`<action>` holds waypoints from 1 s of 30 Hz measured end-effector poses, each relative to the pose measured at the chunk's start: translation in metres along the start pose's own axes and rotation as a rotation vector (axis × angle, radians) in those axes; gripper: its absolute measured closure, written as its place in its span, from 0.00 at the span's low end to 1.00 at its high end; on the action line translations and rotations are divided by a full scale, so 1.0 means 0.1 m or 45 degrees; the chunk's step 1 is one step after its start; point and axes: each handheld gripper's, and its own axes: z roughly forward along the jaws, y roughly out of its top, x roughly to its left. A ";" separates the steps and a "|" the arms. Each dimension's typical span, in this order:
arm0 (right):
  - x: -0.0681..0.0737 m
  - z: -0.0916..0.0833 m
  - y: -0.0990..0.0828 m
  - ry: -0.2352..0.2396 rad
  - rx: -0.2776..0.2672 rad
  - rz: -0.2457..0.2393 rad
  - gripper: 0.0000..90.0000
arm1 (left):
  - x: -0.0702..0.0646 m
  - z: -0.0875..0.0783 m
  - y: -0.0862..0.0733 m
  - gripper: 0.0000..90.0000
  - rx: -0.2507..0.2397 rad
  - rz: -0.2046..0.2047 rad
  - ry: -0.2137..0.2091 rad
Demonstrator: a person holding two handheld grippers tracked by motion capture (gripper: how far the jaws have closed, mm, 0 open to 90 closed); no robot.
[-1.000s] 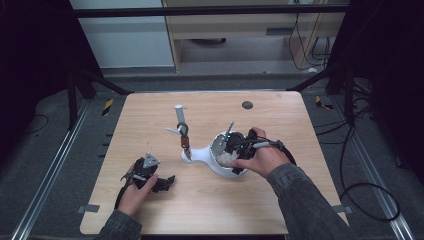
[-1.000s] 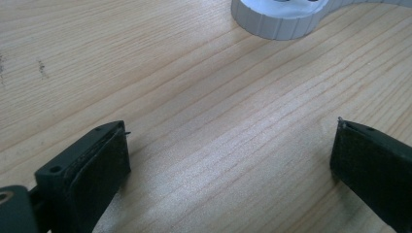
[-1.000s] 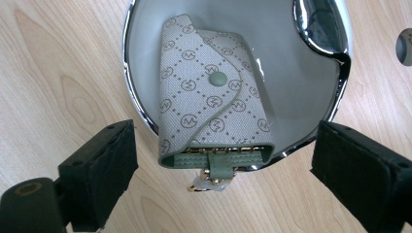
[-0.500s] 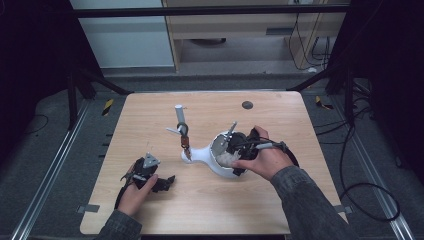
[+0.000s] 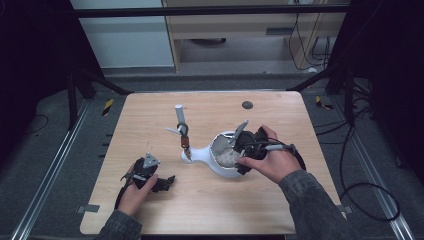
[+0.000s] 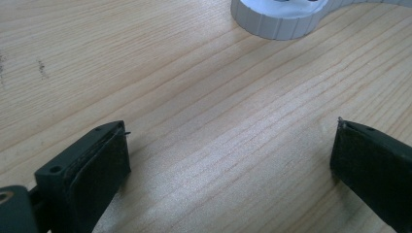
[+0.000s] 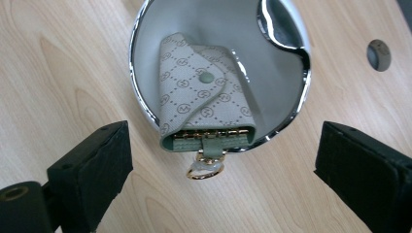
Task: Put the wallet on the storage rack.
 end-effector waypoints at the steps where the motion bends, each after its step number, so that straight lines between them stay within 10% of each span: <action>1: -0.01 -0.02 -0.02 0.000 -0.015 0.012 0.08 | 0.00 0.00 0.00 0.00 0.002 0.002 0.000; 30: -0.30 -0.18 -0.63 -0.151 -0.372 0.271 0.09 | 0.00 0.00 0.00 0.00 0.005 0.004 -0.005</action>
